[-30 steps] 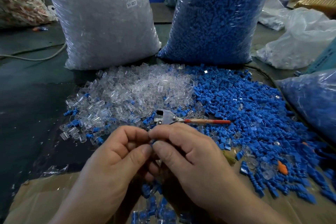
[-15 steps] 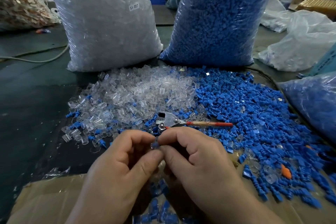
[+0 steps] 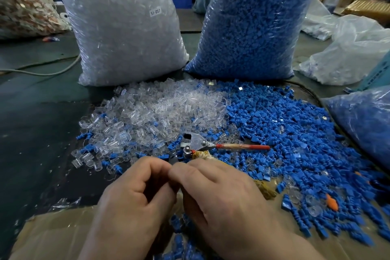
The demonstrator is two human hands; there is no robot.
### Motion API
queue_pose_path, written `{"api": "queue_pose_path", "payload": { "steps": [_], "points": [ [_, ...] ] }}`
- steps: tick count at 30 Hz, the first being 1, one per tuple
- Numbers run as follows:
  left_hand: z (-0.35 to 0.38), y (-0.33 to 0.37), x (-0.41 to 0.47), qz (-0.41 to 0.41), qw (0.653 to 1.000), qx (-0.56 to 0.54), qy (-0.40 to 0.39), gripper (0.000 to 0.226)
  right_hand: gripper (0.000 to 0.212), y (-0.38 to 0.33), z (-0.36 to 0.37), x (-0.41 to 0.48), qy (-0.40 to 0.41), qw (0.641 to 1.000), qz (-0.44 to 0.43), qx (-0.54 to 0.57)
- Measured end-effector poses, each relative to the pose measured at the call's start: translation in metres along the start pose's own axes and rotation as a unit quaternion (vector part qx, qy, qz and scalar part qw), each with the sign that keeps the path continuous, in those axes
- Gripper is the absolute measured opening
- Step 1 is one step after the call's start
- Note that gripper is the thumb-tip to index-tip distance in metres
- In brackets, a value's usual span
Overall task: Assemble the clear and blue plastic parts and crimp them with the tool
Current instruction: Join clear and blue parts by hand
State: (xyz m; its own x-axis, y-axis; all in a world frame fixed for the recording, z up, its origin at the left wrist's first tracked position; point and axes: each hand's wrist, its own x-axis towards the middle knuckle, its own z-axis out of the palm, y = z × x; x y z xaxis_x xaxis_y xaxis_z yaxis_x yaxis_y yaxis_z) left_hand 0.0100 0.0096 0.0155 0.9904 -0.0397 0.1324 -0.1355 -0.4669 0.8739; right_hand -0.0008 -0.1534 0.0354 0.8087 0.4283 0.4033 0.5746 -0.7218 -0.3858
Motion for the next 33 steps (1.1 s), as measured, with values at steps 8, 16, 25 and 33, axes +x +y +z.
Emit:
{"api": "queue_pose_path", "payload": {
  "steps": [8,16,25,33],
  "points": [
    [0.0,-0.011,0.008,-0.069,0.994,-0.079,-0.011,0.021,0.035,0.004,0.0,0.004,0.013,0.997,0.039,-0.071],
    [-0.004,-0.012,0.013,-0.143,0.969,-0.196,-0.034,0.029,0.068,0.045,-0.008,-0.005,-0.131,0.927,0.256,-0.242],
    [-0.003,-0.018,0.016,-0.135,0.96,-0.244,-0.006,0.023,0.045,0.047,-0.015,0.002,-0.068,0.945,0.243,-0.208],
    [-0.009,-0.007,0.016,-0.121,0.944,-0.305,0.029,0.009,0.05,0.025,-0.02,-0.004,-0.025,0.984,0.159,-0.076]
  ]
}}
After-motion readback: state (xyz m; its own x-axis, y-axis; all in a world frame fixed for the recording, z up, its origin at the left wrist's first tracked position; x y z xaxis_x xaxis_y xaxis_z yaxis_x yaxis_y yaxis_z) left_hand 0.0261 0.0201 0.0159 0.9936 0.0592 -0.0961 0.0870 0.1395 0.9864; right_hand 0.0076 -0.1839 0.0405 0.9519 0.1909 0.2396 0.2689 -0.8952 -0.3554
